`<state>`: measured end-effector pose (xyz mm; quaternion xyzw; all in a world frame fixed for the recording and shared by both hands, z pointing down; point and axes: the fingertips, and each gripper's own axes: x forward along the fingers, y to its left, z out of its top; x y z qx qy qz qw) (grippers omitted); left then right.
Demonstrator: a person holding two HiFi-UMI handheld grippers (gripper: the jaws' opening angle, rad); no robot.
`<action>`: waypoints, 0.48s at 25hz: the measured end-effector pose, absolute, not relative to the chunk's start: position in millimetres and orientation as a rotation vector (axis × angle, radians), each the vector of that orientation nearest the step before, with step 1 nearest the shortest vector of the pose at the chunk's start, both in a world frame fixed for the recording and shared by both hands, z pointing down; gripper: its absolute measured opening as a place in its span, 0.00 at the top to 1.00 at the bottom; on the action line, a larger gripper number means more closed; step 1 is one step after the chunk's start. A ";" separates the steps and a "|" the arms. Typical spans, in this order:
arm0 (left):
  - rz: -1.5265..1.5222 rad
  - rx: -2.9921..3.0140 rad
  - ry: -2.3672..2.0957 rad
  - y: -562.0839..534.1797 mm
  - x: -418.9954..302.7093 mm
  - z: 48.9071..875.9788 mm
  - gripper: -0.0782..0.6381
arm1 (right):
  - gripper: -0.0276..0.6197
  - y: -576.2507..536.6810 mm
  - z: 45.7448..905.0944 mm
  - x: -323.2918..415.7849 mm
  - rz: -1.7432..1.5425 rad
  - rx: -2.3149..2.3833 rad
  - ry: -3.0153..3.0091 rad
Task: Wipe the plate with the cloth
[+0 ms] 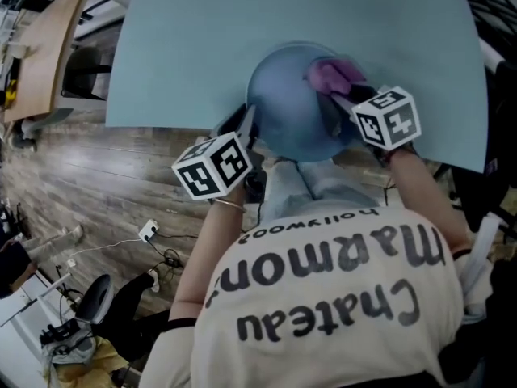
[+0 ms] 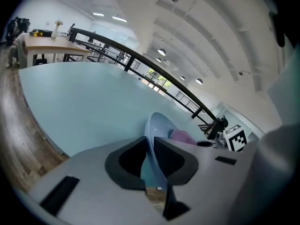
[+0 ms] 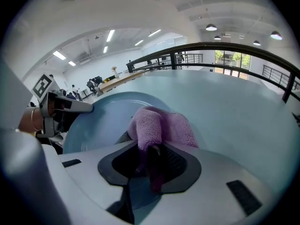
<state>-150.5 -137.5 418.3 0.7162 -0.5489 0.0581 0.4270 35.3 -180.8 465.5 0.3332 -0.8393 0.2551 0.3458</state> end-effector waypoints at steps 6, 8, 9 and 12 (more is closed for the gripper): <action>0.050 1.771 -1.502 -148.1 -168.1 412.9 0.84 | 0.74 -176.4 446.0 0.3 0.774 0.867 -2.275; 0.004 1.752 -1.509 -149.6 -172.6 413.2 0.84 | 0.74 -171.2 439.7 -23.2 0.745 0.815 -2.293; -0.012 1.747 -1.512 -149.8 -173.7 413.9 0.84 | 0.74 -168.1 437.9 -34.4 0.727 0.787 -2.299; -0.038 1.738 -1.508 -148.9 -172.0 417.2 0.84 | 0.74 -157.7 434.6 -63.6 0.692 0.710 -2.320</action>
